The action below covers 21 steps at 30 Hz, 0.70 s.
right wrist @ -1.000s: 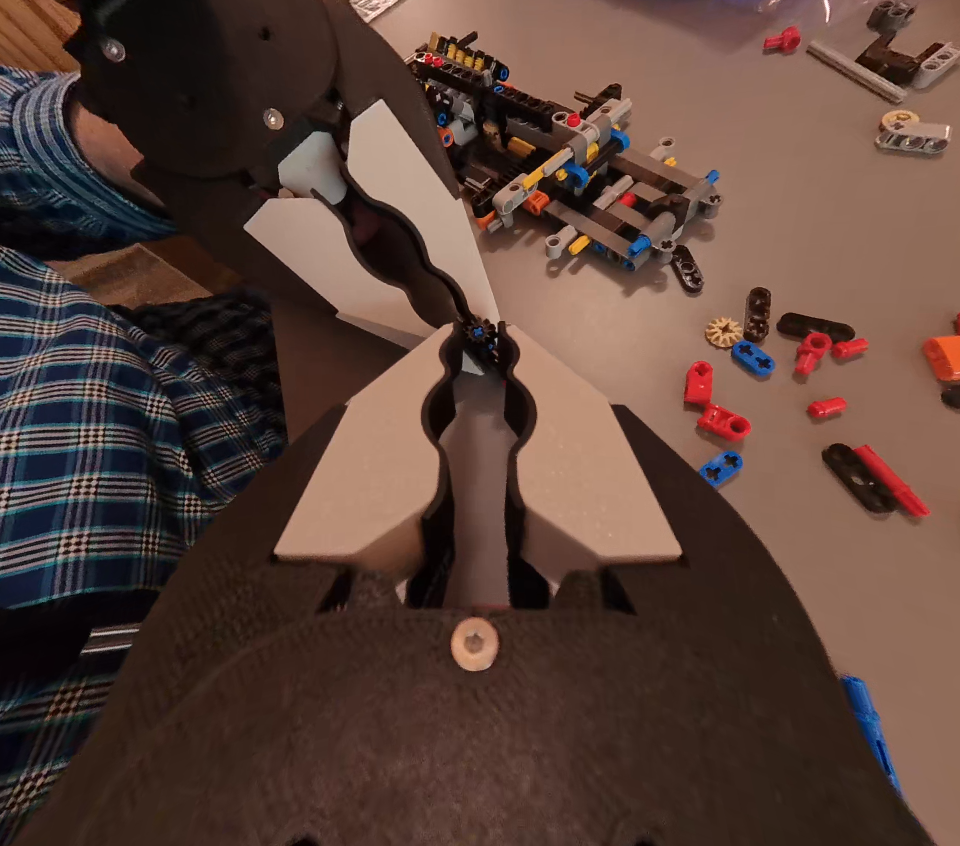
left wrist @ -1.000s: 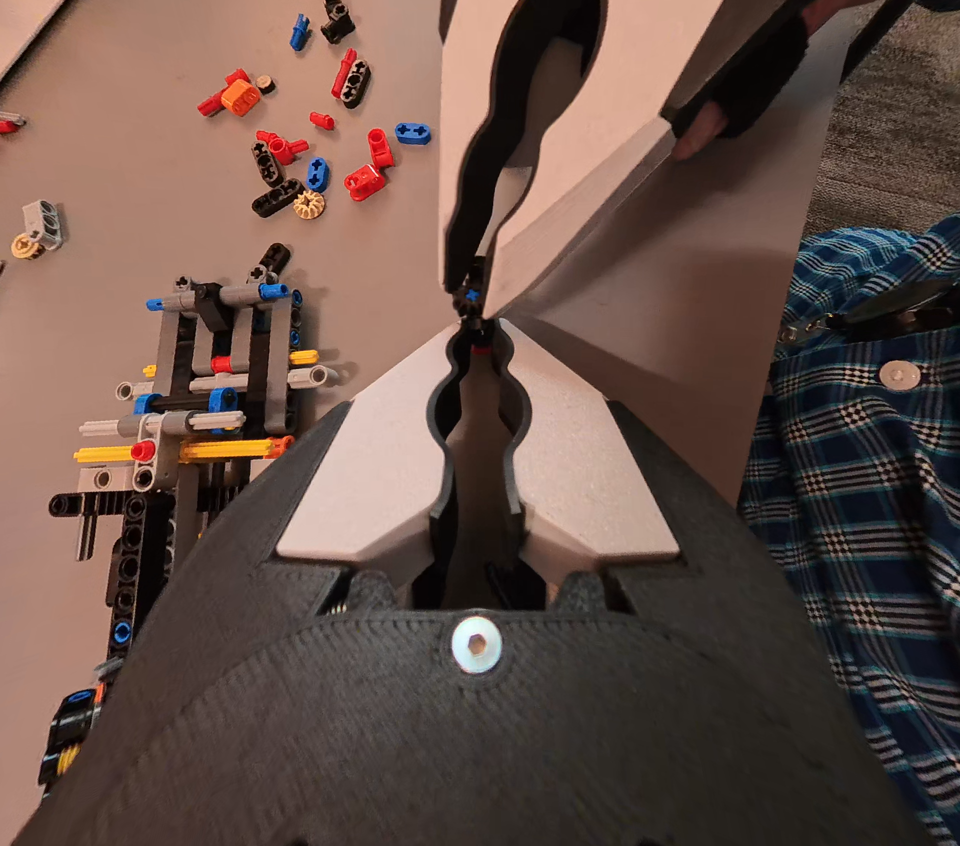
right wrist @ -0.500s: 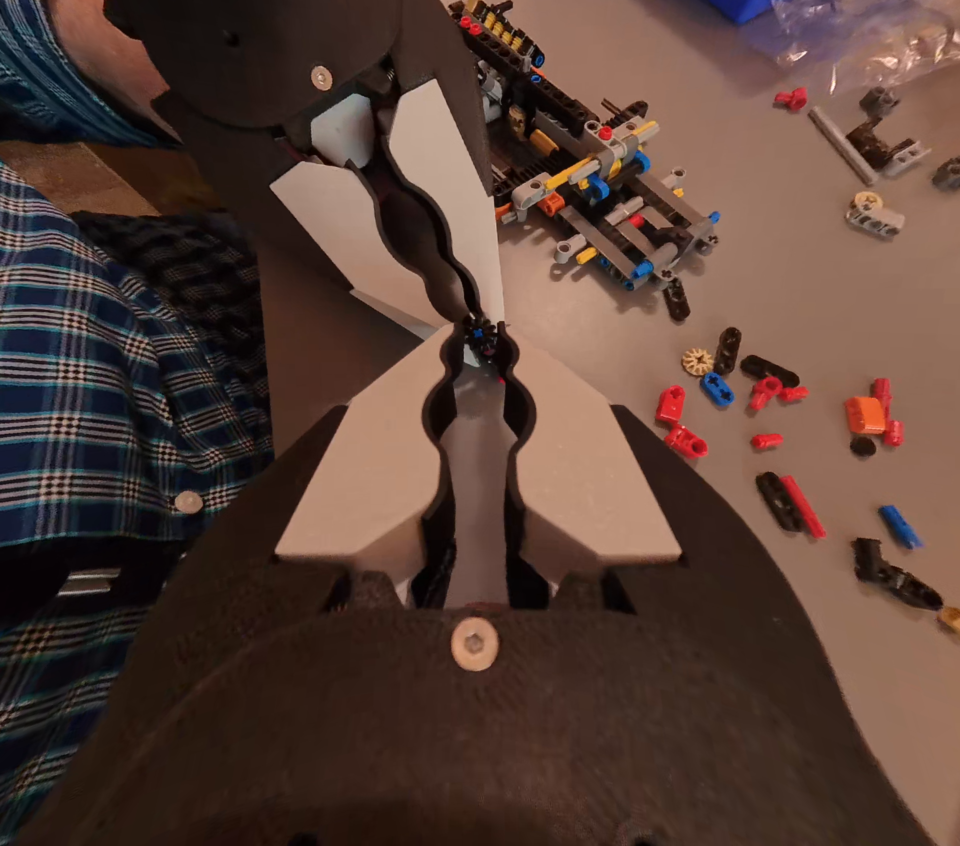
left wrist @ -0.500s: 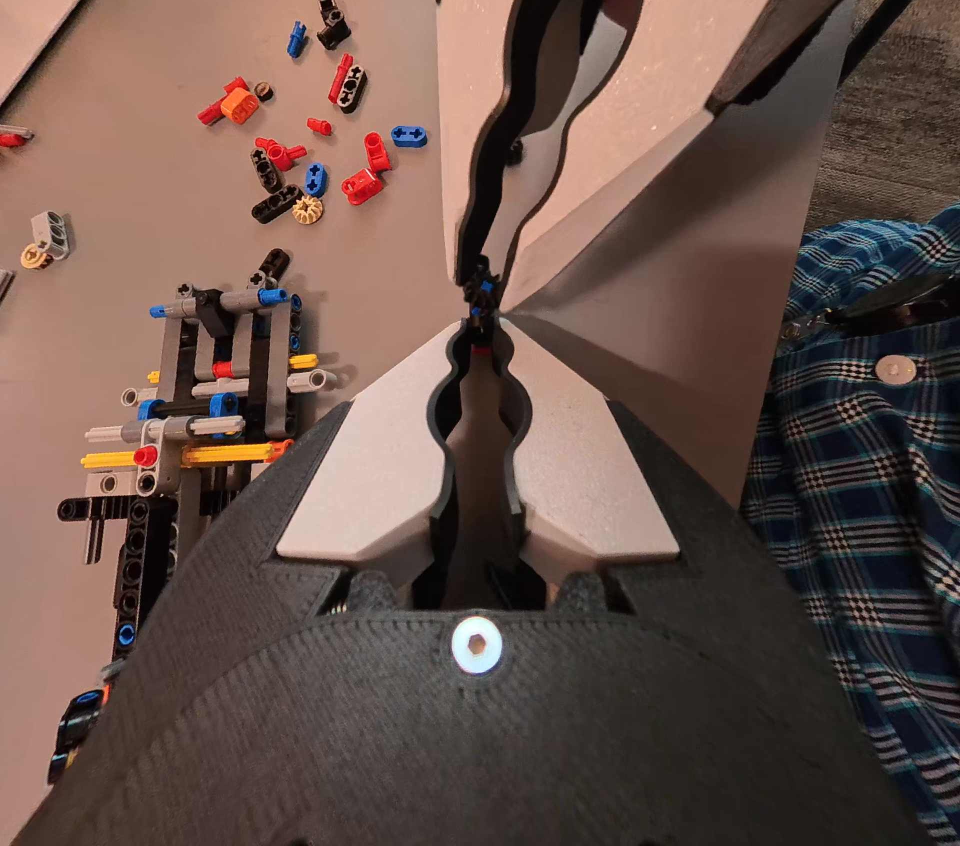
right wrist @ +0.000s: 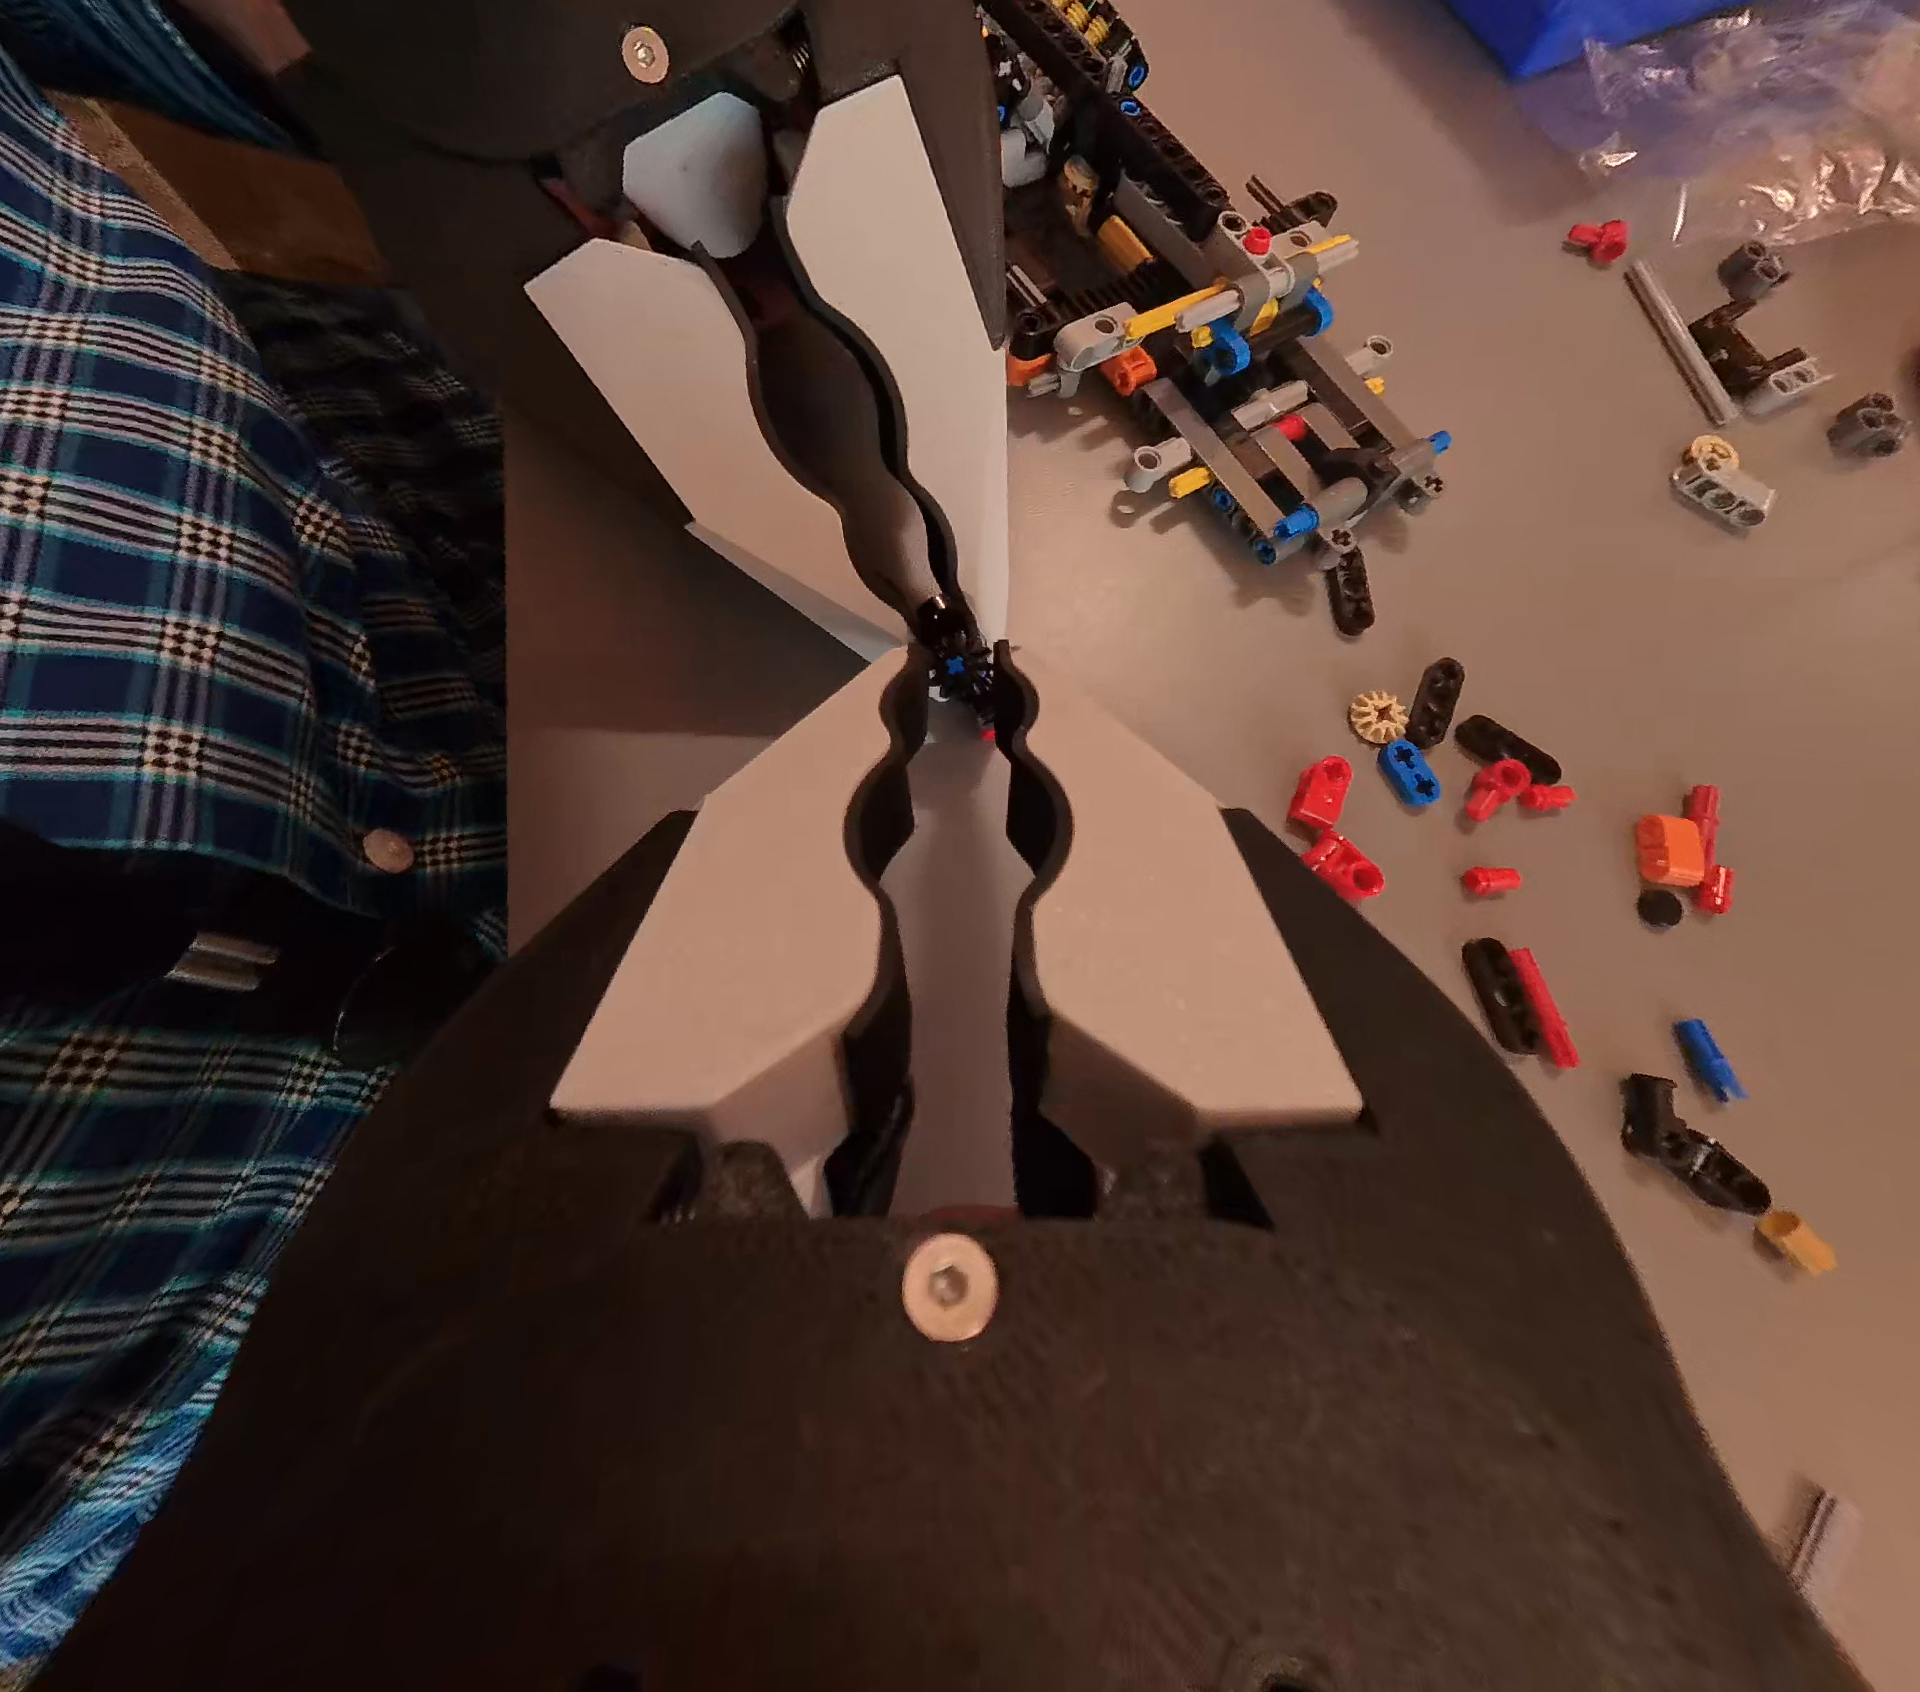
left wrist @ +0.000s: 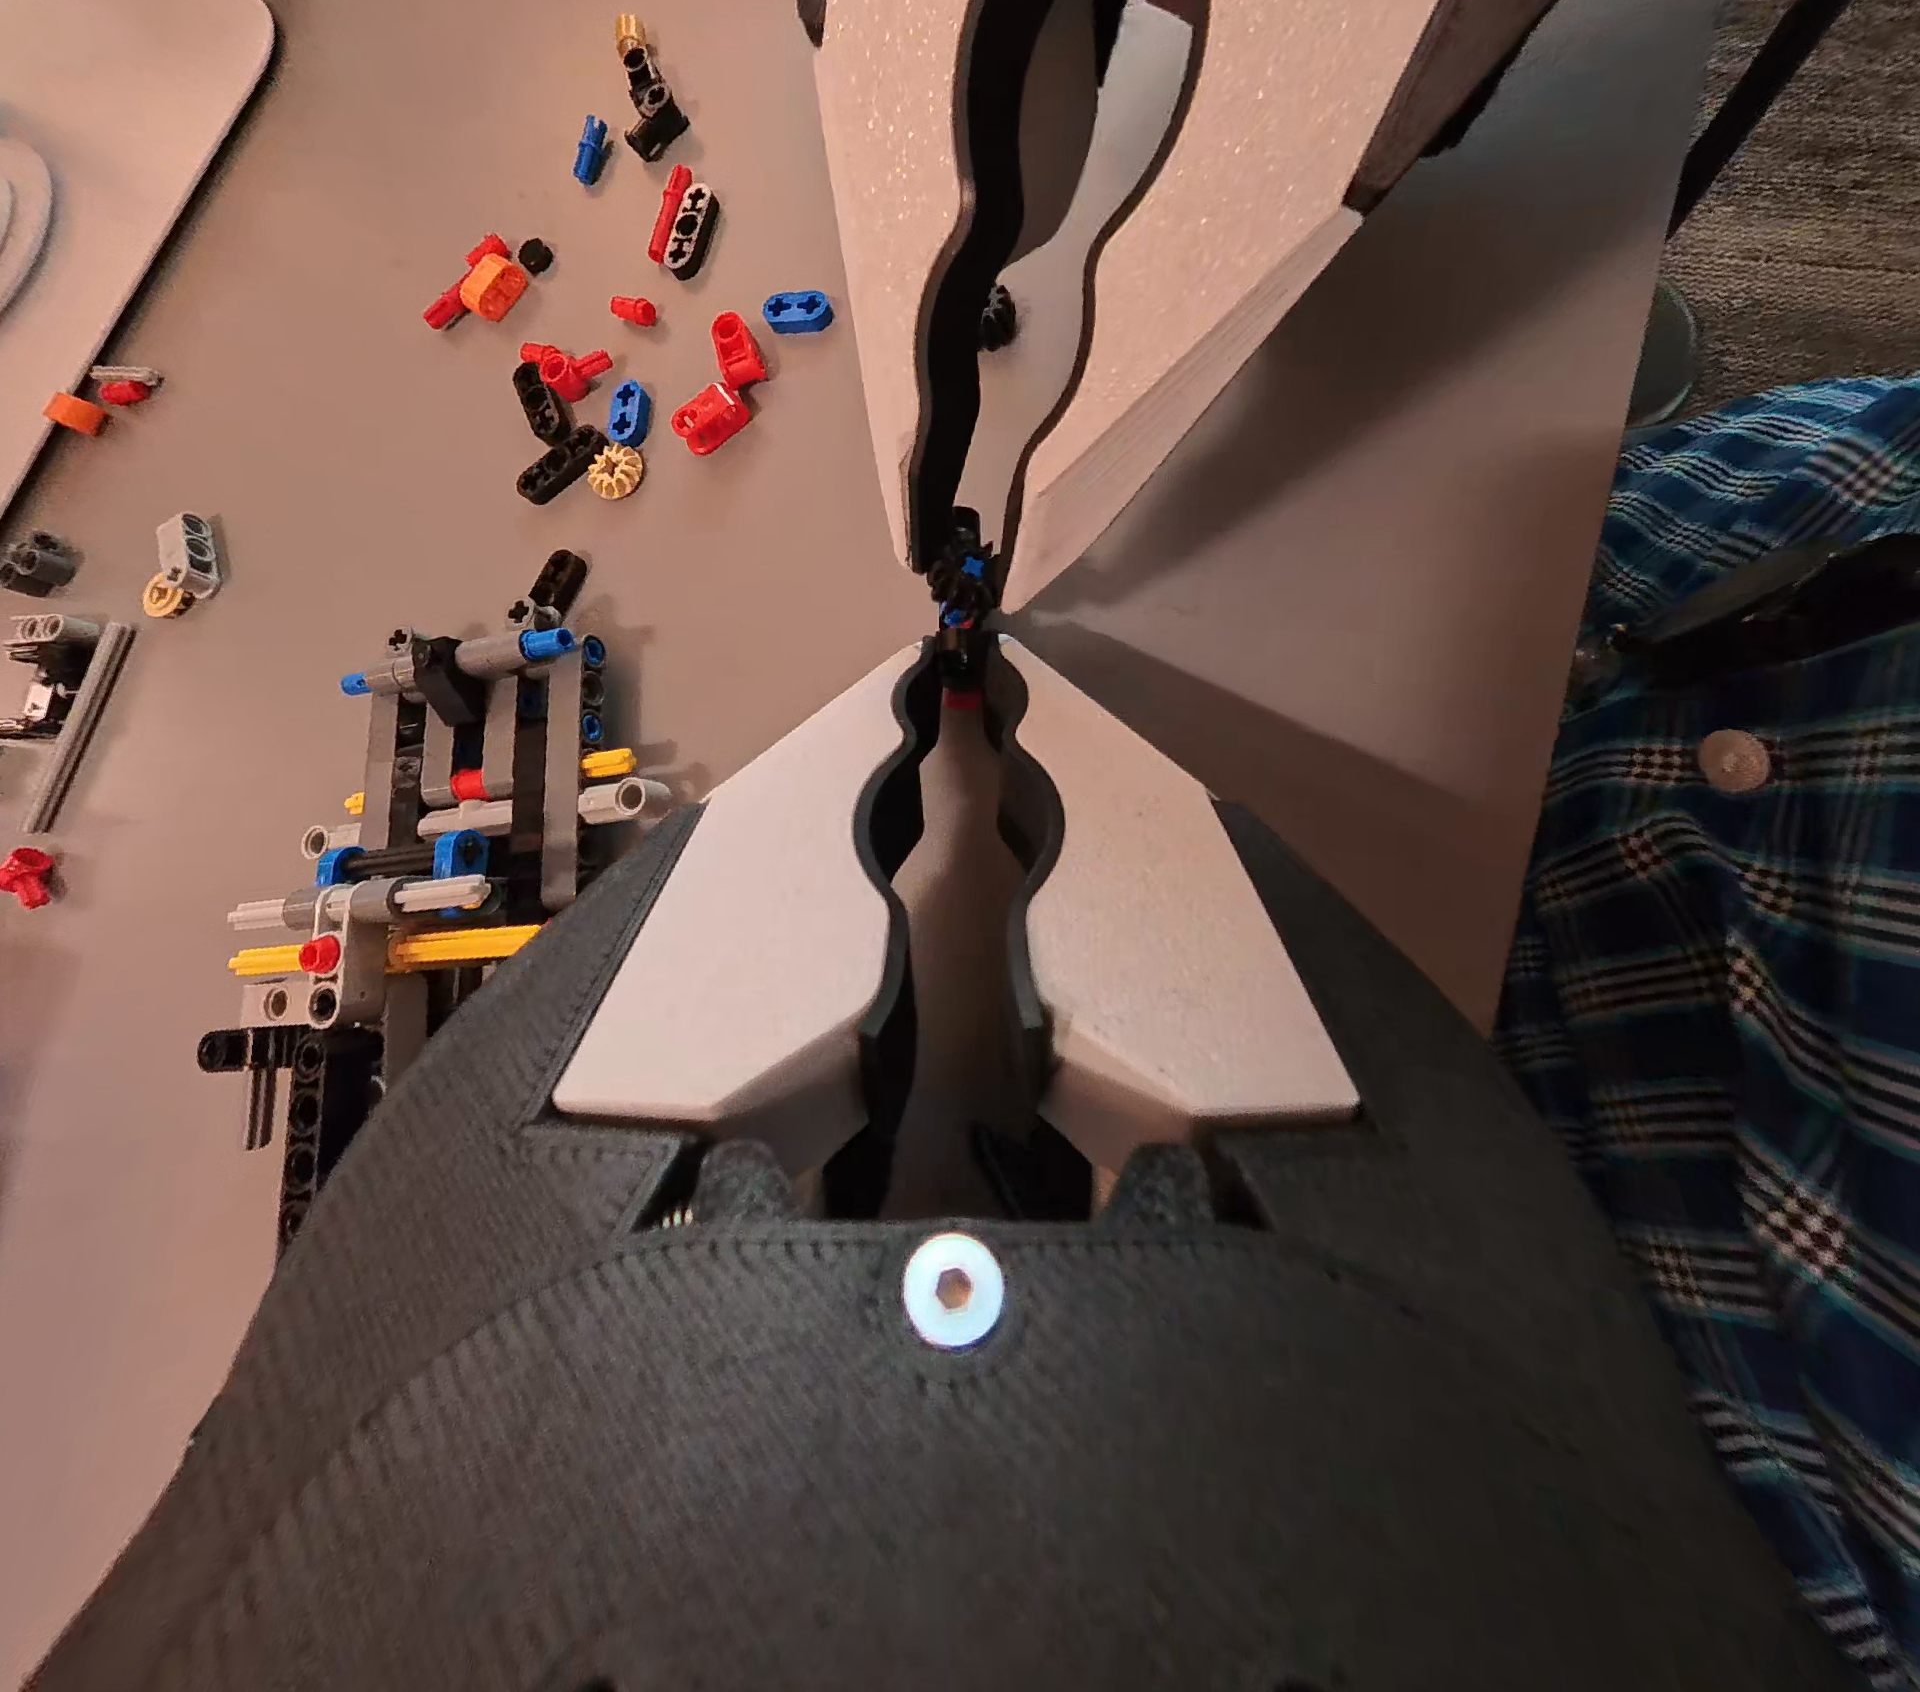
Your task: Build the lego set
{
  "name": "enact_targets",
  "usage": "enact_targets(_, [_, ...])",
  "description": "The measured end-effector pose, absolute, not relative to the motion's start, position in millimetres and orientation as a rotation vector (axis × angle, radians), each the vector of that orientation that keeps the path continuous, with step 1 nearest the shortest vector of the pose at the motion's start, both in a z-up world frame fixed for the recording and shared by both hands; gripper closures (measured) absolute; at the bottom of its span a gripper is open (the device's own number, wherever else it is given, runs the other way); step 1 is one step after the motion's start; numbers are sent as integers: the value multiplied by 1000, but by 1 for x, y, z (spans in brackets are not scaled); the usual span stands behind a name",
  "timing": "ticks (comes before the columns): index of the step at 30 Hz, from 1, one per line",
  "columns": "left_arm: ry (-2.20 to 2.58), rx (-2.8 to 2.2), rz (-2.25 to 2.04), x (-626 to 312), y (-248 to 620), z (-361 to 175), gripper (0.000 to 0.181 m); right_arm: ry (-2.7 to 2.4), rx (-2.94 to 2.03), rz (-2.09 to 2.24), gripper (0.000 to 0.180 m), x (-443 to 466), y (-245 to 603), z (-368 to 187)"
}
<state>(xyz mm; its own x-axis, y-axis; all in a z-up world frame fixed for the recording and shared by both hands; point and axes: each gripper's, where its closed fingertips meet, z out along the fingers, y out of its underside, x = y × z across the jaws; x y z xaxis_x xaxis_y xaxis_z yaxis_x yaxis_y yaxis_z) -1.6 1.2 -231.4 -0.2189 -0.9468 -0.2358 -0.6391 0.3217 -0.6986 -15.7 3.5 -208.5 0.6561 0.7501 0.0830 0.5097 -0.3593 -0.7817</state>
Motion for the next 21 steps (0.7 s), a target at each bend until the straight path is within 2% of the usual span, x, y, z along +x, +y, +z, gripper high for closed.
enact_targets(1, [1951, -1389, -613, -2, 1, -231, 174, -979, -2041, 358, 170, -16, 3, -209])
enact_targets(9, [1955, -1343, -581, -2, 3, -231, 175, -1068, -2070, 229, 171, -16, 1, -211])
enact_targets(21, [1953, -1267, -518, -1, 5, -231, 175, -1009, -2240, 364, 171, -13, 2, -211])
